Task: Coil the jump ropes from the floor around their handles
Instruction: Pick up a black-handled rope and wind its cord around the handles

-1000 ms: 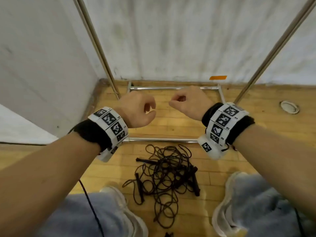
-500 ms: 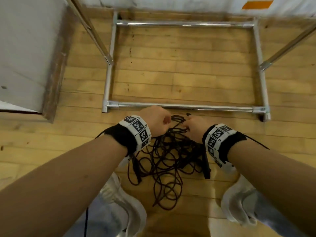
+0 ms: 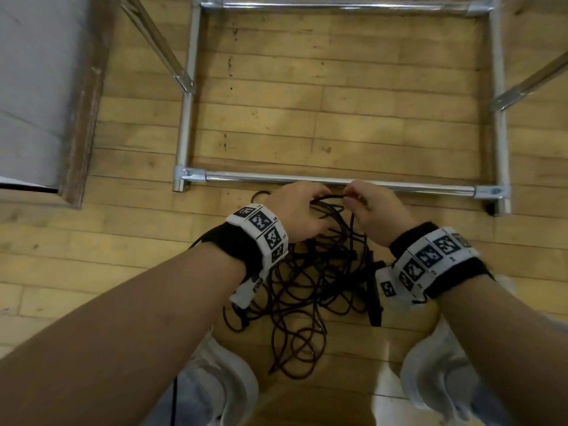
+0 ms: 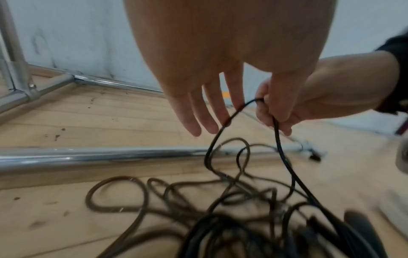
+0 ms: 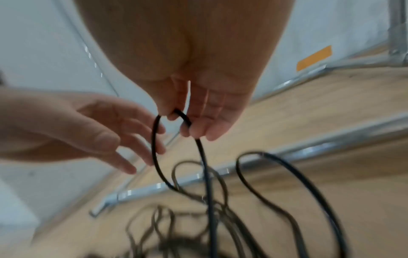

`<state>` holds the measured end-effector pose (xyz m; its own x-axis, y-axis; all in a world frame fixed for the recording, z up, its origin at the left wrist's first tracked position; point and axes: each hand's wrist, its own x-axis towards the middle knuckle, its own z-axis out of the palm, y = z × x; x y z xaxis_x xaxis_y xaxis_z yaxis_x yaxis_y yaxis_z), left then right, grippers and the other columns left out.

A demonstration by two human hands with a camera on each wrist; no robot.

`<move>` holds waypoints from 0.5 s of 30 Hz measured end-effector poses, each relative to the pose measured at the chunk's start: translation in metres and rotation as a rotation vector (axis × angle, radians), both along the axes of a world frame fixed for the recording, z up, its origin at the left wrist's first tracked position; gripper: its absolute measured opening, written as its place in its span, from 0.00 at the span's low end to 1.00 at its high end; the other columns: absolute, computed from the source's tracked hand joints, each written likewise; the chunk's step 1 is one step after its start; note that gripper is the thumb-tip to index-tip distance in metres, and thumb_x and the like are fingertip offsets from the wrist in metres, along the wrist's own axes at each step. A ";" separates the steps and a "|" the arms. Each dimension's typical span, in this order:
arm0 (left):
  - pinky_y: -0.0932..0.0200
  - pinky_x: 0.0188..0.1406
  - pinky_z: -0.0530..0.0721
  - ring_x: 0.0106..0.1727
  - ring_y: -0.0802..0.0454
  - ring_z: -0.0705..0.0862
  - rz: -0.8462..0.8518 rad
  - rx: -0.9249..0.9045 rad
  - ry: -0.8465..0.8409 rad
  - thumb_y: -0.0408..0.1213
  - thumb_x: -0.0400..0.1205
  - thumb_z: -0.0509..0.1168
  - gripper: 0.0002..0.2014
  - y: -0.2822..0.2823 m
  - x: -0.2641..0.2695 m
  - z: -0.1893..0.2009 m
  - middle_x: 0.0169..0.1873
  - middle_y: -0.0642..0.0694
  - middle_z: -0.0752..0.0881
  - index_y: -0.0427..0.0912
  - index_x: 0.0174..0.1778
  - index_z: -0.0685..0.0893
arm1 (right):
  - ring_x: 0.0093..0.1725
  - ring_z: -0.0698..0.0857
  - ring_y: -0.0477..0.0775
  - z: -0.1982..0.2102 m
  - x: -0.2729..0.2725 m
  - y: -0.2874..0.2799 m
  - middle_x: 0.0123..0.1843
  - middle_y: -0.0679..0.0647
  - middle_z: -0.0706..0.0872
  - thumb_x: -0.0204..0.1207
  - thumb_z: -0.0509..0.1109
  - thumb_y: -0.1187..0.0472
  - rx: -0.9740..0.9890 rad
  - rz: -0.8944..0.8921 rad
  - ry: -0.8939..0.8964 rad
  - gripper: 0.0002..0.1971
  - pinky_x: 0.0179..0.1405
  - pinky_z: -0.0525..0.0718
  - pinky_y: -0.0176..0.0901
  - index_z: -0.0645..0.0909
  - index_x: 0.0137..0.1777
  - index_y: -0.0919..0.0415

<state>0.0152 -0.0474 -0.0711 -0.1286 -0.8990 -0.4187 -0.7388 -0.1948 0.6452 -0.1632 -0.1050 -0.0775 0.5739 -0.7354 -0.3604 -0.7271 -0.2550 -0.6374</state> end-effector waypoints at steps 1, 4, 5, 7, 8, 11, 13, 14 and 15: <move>0.64 0.45 0.79 0.52 0.59 0.82 0.060 -0.046 0.069 0.49 0.72 0.72 0.21 -0.005 -0.002 0.007 0.53 0.56 0.85 0.55 0.61 0.83 | 0.35 0.75 0.40 0.010 0.001 -0.006 0.35 0.40 0.77 0.82 0.61 0.60 -0.044 -0.027 -0.077 0.06 0.32 0.70 0.32 0.76 0.45 0.50; 0.64 0.42 0.80 0.45 0.61 0.84 0.160 -0.079 0.186 0.49 0.70 0.75 0.19 -0.027 -0.005 0.032 0.44 0.58 0.86 0.51 0.56 0.83 | 0.33 0.76 0.38 0.035 0.009 -0.020 0.33 0.41 0.77 0.82 0.57 0.58 -0.138 -0.059 -0.233 0.05 0.30 0.69 0.28 0.73 0.46 0.49; 0.64 0.41 0.82 0.43 0.60 0.85 0.175 -0.037 0.235 0.48 0.70 0.76 0.18 -0.034 -0.005 0.040 0.42 0.57 0.87 0.50 0.54 0.83 | 0.32 0.76 0.40 0.043 0.012 -0.023 0.33 0.42 0.77 0.82 0.57 0.58 -0.165 -0.085 -0.292 0.05 0.29 0.71 0.30 0.73 0.47 0.49; 0.61 0.43 0.85 0.43 0.58 0.88 0.184 0.057 0.329 0.44 0.70 0.77 0.15 -0.045 -0.003 0.052 0.40 0.54 0.89 0.48 0.51 0.85 | 0.30 0.78 0.42 0.057 0.018 -0.028 0.31 0.44 0.80 0.82 0.56 0.58 -0.216 -0.149 -0.412 0.04 0.27 0.72 0.29 0.71 0.48 0.49; 0.62 0.45 0.84 0.44 0.59 0.88 0.175 0.085 0.346 0.42 0.70 0.77 0.13 -0.049 -0.002 0.056 0.40 0.54 0.90 0.49 0.49 0.86 | 0.28 0.79 0.42 0.063 0.020 -0.029 0.30 0.45 0.80 0.83 0.56 0.57 -0.225 -0.178 -0.465 0.04 0.26 0.72 0.28 0.71 0.49 0.49; 0.70 0.44 0.81 0.41 0.63 0.87 0.116 0.131 0.364 0.40 0.74 0.74 0.03 -0.049 0.000 0.062 0.36 0.56 0.90 0.54 0.38 0.88 | 0.22 0.78 0.43 0.080 0.027 -0.029 0.28 0.45 0.81 0.83 0.55 0.56 -0.243 -0.260 -0.561 0.05 0.22 0.72 0.28 0.70 0.47 0.45; 0.76 0.37 0.80 0.38 0.64 0.87 0.100 0.168 0.383 0.39 0.77 0.73 0.03 -0.045 -0.002 0.067 0.33 0.55 0.90 0.52 0.39 0.88 | 0.21 0.78 0.43 0.094 0.032 -0.030 0.29 0.46 0.81 0.83 0.55 0.56 -0.243 -0.313 -0.620 0.08 0.21 0.74 0.30 0.70 0.46 0.42; 0.75 0.38 0.80 0.38 0.62 0.87 0.107 0.181 0.399 0.39 0.78 0.72 0.01 -0.043 -0.003 0.070 0.34 0.54 0.90 0.50 0.41 0.88 | 0.22 0.78 0.43 0.103 0.035 -0.031 0.30 0.46 0.82 0.83 0.55 0.57 -0.238 -0.334 -0.653 0.08 0.22 0.75 0.32 0.71 0.46 0.42; 0.72 0.41 0.82 0.40 0.59 0.88 0.116 0.188 0.409 0.39 0.79 0.71 0.02 -0.042 -0.003 0.074 0.36 0.52 0.90 0.47 0.44 0.89 | 0.23 0.79 0.43 0.112 0.038 -0.032 0.31 0.46 0.82 0.83 0.55 0.57 -0.240 -0.348 -0.687 0.08 0.23 0.77 0.33 0.71 0.47 0.43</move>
<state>0.0122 -0.0889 0.0025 -0.2203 -0.8304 -0.5117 -0.3973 -0.4027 0.8246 -0.1249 -0.1372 0.0345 0.3337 -0.9254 0.1796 -0.2559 -0.2723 -0.9275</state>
